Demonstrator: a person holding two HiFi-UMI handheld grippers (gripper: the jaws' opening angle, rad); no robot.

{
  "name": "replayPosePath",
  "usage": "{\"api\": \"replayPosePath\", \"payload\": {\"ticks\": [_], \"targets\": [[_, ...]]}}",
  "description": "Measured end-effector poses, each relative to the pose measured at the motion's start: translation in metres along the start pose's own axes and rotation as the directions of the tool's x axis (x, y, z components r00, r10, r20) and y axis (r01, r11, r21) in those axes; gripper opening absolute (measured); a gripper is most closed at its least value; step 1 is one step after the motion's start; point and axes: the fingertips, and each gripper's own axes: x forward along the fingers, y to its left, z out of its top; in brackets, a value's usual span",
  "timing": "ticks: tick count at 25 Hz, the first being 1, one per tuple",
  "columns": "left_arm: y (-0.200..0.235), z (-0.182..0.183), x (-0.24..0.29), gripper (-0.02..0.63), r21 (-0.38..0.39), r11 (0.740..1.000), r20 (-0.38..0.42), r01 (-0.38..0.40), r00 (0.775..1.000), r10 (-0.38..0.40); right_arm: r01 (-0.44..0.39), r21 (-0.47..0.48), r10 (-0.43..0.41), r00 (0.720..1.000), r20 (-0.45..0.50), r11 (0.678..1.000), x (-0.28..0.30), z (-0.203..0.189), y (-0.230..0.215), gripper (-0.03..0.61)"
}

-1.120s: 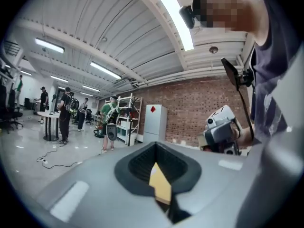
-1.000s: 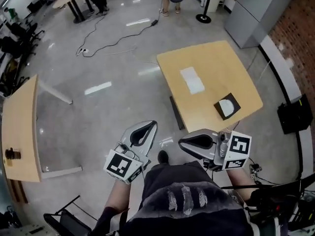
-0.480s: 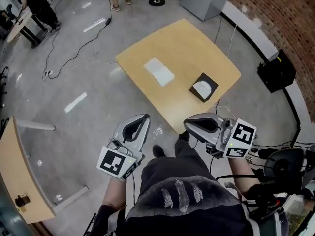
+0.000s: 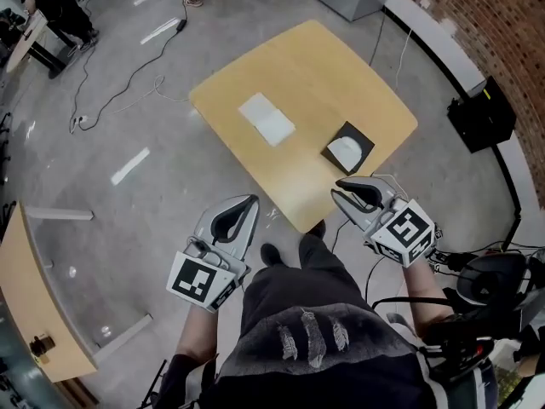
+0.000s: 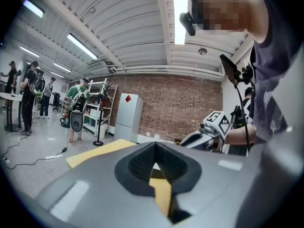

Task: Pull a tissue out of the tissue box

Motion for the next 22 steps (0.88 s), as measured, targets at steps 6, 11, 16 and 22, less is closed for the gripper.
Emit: {"api": "replayPosePath", "payload": {"ticks": [6,11,16,22], "targets": [[0.004,-0.002,0.003,0.002,-0.003,1.000,-0.029,-0.009,1.000,0.009,0.136,-0.200,-0.175,0.966,-0.190,0.970,0.016,-0.044,-0.037,0.192],[-0.001,-0.004,0.021,0.002,-0.005,1.000,-0.049,0.007,0.999,-0.007,0.163,-0.288,-0.247,0.926,-0.287,0.944,0.033,-0.082,-0.069,0.196],[-0.001,-0.005,0.029,0.002,0.003,1.000,-0.068,0.012,0.998,-0.012,0.160,-0.331,-0.287,0.878,-0.382,0.930,0.051,-0.119,-0.090,0.195],[-0.001,-0.012,0.039,0.002,-0.002,1.000,-0.097,0.005,0.995,-0.005,0.147,-0.394,-0.332,0.826,-0.455,0.907,0.069,-0.154,-0.109,0.184]]}}
